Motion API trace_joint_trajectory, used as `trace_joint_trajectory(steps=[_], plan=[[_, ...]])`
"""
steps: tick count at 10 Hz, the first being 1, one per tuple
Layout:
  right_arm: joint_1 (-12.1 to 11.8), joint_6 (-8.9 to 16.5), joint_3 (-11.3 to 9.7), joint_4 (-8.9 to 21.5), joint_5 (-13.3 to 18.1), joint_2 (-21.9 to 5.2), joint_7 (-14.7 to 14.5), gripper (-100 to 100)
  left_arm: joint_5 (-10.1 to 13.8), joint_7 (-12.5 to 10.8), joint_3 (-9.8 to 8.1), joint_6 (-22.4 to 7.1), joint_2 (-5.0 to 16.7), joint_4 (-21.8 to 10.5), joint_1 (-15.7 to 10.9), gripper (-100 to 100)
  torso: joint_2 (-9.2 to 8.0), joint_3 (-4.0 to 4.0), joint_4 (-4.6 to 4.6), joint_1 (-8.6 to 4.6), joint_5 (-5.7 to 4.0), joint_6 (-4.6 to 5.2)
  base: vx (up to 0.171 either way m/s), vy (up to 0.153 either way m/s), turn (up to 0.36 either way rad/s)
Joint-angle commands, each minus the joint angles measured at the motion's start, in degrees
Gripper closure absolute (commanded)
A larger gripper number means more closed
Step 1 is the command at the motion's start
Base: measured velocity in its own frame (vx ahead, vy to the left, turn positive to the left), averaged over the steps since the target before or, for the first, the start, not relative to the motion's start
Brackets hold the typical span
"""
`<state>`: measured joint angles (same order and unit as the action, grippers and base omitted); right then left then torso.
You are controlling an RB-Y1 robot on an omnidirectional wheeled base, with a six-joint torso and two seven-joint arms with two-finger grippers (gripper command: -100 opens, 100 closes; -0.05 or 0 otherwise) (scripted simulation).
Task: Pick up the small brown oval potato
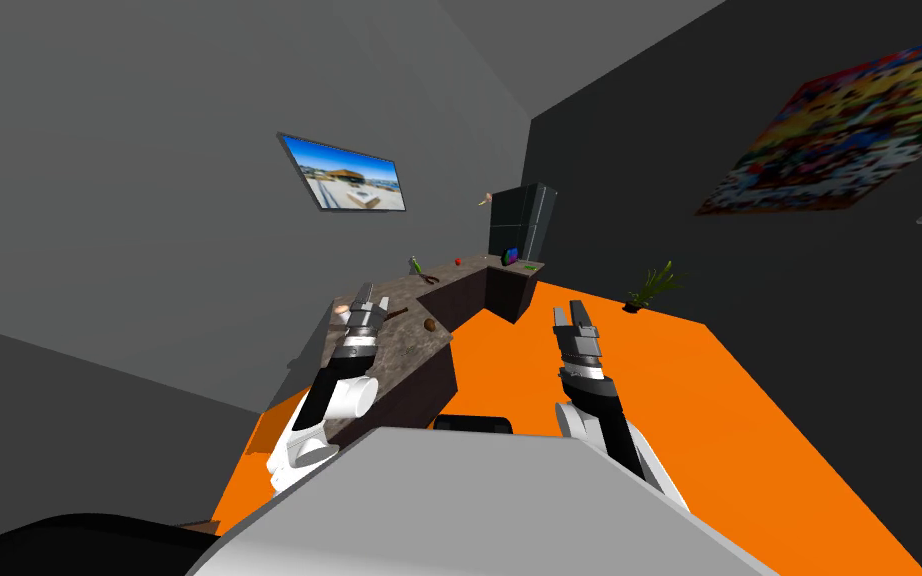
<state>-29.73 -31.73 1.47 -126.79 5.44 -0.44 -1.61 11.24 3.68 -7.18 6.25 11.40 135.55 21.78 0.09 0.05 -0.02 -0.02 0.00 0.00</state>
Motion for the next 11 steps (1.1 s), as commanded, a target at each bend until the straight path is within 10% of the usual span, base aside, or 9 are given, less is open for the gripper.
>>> trace_joint_trajectory(steps=[1, 11], plan=[[0.0, 0.0, 0.0, 0.0, 0.0, 0.0, 0.0, 0, 0.8, 0.9, -1.51, -2.9, 1.2, 0.6, -0.6, -100, 0.00, 0.00, 0.00, 0.00, 0.00, 0.00, 0.027, -0.012, 0.001], [0.0, 0.0, 0.0, 0.0, 0.0, 0.0, 0.0, 0, 4.8, 5.6, -8.38, -16.9, 7.3, 2.5, -3.2, -100, 0.01, 0.01, 0.00, -0.03, -0.01, 0.00, 0.025, -0.013, -0.006]])
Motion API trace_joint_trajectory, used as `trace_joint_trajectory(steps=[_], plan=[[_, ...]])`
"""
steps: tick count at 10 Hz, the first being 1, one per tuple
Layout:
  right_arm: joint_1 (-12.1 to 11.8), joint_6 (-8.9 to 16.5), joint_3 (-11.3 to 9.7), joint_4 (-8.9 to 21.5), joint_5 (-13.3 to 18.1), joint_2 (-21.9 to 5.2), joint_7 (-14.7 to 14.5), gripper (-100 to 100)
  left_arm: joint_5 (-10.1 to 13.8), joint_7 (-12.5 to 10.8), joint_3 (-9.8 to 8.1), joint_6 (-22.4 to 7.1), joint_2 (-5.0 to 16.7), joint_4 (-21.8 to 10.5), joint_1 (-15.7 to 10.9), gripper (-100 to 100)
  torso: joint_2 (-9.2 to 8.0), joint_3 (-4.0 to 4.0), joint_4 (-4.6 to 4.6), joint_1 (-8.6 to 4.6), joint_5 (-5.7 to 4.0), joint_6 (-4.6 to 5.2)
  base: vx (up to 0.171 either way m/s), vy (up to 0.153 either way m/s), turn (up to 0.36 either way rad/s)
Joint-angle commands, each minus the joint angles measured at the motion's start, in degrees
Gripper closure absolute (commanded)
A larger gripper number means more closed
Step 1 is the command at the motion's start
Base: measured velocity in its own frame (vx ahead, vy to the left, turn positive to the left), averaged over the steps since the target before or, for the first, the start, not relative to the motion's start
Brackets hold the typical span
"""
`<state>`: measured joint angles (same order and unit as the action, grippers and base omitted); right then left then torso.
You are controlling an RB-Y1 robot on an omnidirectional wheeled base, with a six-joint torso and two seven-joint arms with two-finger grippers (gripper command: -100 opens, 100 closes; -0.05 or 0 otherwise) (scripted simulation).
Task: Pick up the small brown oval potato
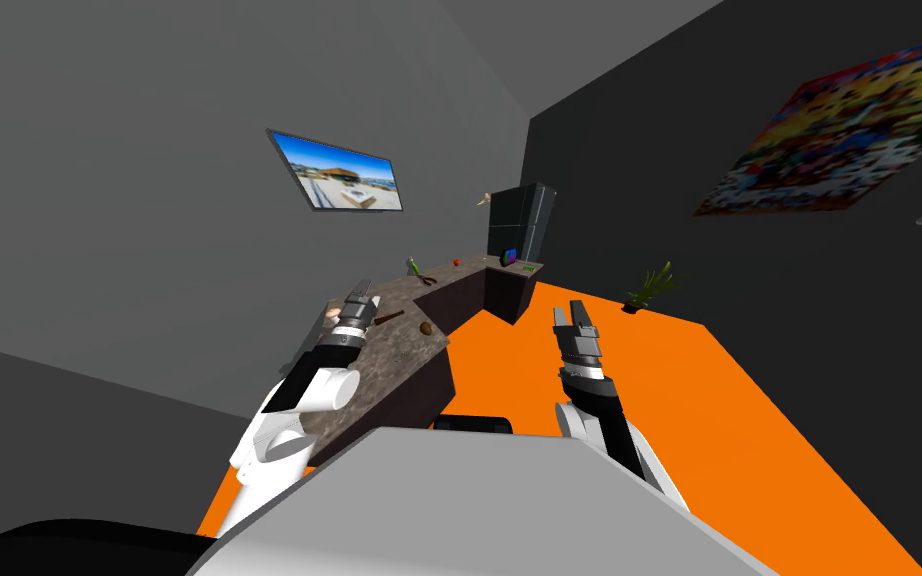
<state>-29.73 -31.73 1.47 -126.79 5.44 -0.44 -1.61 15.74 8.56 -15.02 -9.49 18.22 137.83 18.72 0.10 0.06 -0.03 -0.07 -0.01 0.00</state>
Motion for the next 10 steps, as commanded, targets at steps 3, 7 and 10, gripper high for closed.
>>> trace_joint_trajectory(steps=[3, 7, 10], plan=[[0.0, 0.0, 0.0, 0.0, 0.0, 0.0, 0.0, 0, 1.2, 1.8, -1.93, -6.0, 1.8, 0.4, -0.5, -100, 0.02, 0.01, 0.00, 0.01, 0.00, 0.00, 0.029, -0.017, -0.016], [0.0, 0.0, 0.0, 0.0, 0.0, 0.0, 0.0, 0, 3.0, 4.0, -4.67, -12.4, 4.6, 0.6, -1.2, -100, 0.03, 0.02, -0.01, 0.00, 0.00, 0.00, 0.032, -0.021, -0.027], [0.0, 0.0, 0.0, 0.0, 0.0, 0.0, 0.0, 0, 3.9, 5.2, -6.00, -16.7, 6.0, 0.6, -1.5, -100, -0.02, -0.01, 0.00, 0.02, 0.01, 0.00, 0.020, -0.013, -0.023]])
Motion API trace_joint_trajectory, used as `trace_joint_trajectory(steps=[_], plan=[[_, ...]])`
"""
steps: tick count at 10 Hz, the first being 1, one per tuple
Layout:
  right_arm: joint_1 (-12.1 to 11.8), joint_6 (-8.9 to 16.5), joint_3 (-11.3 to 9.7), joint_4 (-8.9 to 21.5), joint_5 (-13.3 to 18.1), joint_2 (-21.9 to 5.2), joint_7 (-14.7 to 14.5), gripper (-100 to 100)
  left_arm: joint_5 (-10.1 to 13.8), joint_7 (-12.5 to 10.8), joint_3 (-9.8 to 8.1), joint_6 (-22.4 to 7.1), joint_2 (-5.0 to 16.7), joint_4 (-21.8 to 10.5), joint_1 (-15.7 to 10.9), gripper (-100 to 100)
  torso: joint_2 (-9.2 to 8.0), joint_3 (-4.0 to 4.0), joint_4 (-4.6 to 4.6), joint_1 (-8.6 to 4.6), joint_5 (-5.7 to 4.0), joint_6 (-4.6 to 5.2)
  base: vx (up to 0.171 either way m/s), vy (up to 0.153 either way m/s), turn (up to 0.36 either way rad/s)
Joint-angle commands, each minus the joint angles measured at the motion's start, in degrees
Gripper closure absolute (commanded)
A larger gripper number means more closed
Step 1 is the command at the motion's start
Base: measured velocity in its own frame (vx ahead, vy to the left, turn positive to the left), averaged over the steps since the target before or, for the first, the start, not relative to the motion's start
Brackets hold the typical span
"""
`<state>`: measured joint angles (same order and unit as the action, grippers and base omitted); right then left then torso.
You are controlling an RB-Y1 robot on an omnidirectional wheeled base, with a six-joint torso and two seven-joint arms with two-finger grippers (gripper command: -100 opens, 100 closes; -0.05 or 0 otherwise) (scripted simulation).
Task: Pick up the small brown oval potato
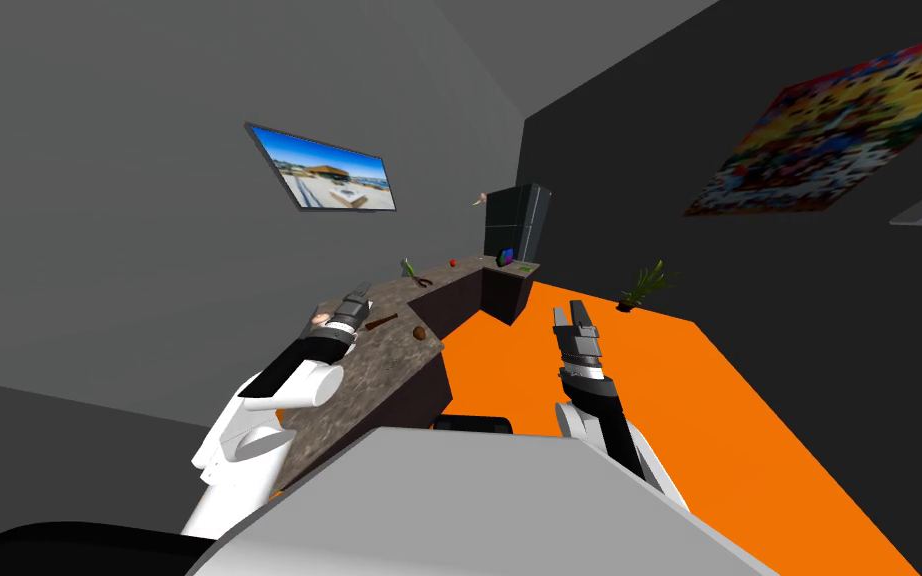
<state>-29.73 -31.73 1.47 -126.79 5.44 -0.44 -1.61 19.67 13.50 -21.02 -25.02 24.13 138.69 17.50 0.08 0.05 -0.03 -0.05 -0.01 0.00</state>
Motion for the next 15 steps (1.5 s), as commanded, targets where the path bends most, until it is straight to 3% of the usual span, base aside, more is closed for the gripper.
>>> trace_joint_trajectory(steps=[1, 3, 6, 8, 13, 15], plan=[[0.0, 0.0, 0.0, 0.0, 0.0, 0.0, 0.0, 0, 0.9, 1.5, -1.29, -2.9, 1.5, -0.3, -0.4, -100, 0.00, 0.00, 0.00, 0.00, 0.00, 0.00, 0.040, -0.025, -0.054], [0.0, 0.0, 0.0, 0.0, 0.0, 0.0, 0.0, 0, 0.9, 1.5, -1.29, -4.8, 1.5, -0.3, -0.4, -100, 0.05, 0.03, -0.01, -0.03, -0.01, 0.00, 0.024, -0.017, -0.009], [0.0, 0.0, 0.0, 0.0, 0.0, 0.0, 0.0, 0, 2.8, 4.0, -3.71, -10.2, 4.4, -0.7, -0.6, -100, 0.01, 0.01, 0.00, -0.03, -0.01, 0.00, 0.031, -0.023, -0.050], [0.0, 0.0, 0.0, 0.0, 0.0, 0.0, 0.0, 0, 2.8, 4.0, -3.71, -12.2, 4.4, -0.7, -0.6, -100, 0.06, 0.03, -0.01, -0.04, -0.01, 0.00, 0.028, -0.018, -0.014], [0.0, 0.0, 0.0, 0.0, 0.0, 0.0, 0.0, 0, 5.6, 7.9, -6.85, -21.3, 8.6, -1.8, -0.3, -100, 0.06, 0.04, -0.02, -0.05, -0.01, 0.00, 0.039, -0.027, -0.059], [0.0, 0.0, 0.0, 0.0, 0.0, 0.0, 0.0, 0, 5.6, 7.9, -6.85, -23.4, 8.6, -1.8, -0.3, -100, 0.06, 0.04, -0.02, -0.04, -0.01, 0.00, 0.026, -0.016, -0.017]])
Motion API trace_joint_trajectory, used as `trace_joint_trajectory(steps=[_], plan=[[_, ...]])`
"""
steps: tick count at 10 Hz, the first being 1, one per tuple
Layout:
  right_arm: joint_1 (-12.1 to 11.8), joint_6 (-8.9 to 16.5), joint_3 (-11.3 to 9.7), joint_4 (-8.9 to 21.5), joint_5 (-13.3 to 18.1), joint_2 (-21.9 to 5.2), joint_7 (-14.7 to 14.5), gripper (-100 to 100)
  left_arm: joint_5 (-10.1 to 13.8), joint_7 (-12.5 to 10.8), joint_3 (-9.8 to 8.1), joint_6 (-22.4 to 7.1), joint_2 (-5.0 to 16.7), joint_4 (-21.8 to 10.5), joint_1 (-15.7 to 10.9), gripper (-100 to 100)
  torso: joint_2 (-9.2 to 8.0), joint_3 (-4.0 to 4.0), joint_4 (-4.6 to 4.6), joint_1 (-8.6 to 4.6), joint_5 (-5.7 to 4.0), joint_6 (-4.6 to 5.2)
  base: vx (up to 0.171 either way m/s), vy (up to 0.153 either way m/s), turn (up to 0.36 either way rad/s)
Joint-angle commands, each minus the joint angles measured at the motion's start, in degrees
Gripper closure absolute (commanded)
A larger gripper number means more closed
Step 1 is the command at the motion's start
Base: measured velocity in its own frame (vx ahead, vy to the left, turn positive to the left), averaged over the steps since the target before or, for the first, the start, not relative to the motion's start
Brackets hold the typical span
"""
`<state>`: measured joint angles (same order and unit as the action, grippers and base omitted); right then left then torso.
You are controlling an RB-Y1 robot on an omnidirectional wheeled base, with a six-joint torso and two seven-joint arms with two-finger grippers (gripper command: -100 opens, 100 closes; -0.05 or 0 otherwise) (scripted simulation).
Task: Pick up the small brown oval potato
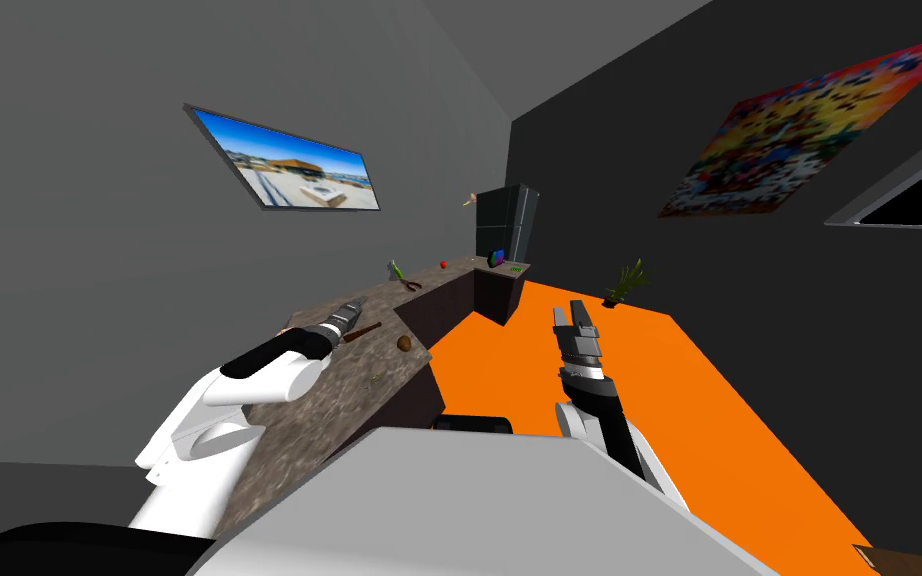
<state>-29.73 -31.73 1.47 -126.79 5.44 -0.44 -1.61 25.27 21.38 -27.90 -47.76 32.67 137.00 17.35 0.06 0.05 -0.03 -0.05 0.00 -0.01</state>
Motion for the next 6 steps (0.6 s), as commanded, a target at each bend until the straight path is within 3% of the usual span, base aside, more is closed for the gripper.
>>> trace_joint_trajectory(steps=[1, 5, 6], plan=[[0.0, 0.0, 0.0, 0.0, 0.0, 0.0, 0.0, 0, 0.9, 1.3, -0.85, -2.9, 1.4, -0.7, 0.0, -100, 0.00, 0.00, 0.00, 0.00, 0.00, 0.00, 0.025, -0.024, -0.081], [0.0, 0.0, 0.0, 0.0, 0.0, 0.0, 0.0, 0, 1.8, 2.6, -1.64, -8.0, 2.7, -1.3, 0.3, -100, 0.09, 0.05, -0.02, -0.07, -0.02, 0.00, 0.036, -0.026, -0.043], [0.0, 0.0, 0.0, 0.0, 0.0, 0.0, 0.0, 0, 2.7, 3.8, -2.32, -9.8, 3.9, -2.0, 0.6, -100, 0.02, 0.01, 0.00, -0.01, 0.00, 0.00, 0.027, -0.020, -0.084]])
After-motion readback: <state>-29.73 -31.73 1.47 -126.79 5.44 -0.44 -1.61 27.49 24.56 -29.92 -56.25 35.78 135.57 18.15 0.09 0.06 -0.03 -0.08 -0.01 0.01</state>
